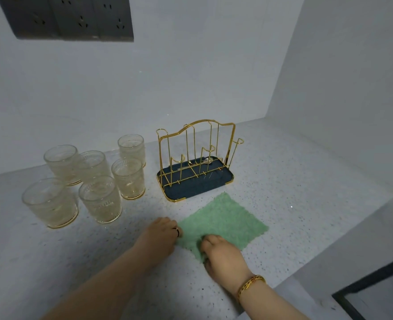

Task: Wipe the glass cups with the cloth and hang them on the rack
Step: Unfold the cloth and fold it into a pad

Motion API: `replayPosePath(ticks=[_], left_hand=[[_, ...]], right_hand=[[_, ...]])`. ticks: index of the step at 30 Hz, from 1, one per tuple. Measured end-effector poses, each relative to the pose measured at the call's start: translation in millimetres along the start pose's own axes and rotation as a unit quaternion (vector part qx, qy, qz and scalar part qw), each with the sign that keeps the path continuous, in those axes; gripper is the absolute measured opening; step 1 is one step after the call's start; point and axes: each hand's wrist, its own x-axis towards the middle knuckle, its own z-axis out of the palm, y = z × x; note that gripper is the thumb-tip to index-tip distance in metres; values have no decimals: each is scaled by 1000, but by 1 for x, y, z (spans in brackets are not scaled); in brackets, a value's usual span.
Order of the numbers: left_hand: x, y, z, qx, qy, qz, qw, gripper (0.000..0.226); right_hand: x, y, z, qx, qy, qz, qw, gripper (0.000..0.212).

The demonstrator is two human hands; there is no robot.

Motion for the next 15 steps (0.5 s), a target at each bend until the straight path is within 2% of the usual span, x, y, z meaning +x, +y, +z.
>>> replayPosePath(ticks=[2, 4, 6, 7, 10, 12, 15], left_hand=[[-3, -2, 1, -29, 10, -3, 1000, 39], [-5, -4, 2, -126, 56, -14, 990, 33], [-11, -5, -3, -236, 101, -43, 966, 22], [-14, -5, -9, -293, 108, -64, 948, 25], [-25, -2, -37, -474, 147, -99, 863, 33], [-35, -2, -60, -547, 192, -99, 809, 32], [-49, -8, -87, -603, 245, -100, 752, 31]], right_hand=[[0, 0, -8, 65, -4, -3, 998, 13], [1, 1, -20, 126, -23, 60, 990, 20], [1, 5, -31, 236, -16, 100, 966, 15], [2, 7, -41, 279, 8, 117, 953, 16], [10, 10, -73, 395, 51, 170, 901, 33], [15, 8, -98, 456, 49, 176, 871, 32], [17, 3, -132, 547, 17, 156, 823, 30]])
